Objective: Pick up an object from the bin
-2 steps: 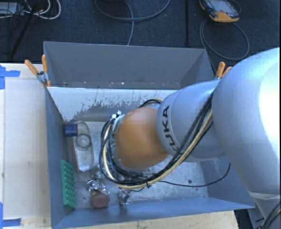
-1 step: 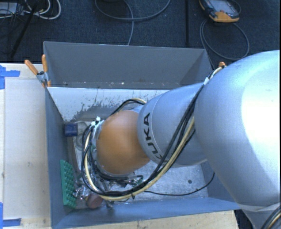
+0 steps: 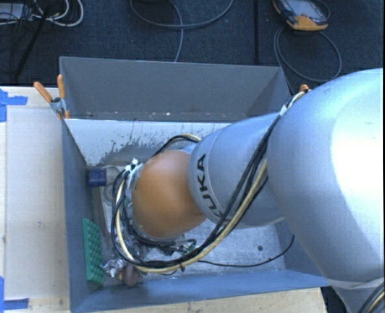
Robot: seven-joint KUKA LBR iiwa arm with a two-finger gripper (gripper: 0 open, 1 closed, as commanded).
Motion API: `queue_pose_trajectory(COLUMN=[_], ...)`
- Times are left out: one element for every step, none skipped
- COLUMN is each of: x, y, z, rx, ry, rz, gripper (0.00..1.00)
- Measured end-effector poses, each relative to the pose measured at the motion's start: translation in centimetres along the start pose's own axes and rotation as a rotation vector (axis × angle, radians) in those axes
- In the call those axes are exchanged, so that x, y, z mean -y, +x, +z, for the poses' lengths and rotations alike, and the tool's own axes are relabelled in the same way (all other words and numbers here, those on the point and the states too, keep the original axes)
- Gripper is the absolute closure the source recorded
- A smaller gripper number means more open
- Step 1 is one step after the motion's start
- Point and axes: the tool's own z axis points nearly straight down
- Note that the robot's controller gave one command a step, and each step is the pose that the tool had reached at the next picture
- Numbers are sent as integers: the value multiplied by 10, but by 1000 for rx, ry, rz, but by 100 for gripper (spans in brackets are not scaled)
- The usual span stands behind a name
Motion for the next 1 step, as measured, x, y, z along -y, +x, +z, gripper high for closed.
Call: queue_pose_trajectory(x=[6], y=[-23], z=[-181], rx=[-4], ry=[-2], rz=[-436], gripper=[100])
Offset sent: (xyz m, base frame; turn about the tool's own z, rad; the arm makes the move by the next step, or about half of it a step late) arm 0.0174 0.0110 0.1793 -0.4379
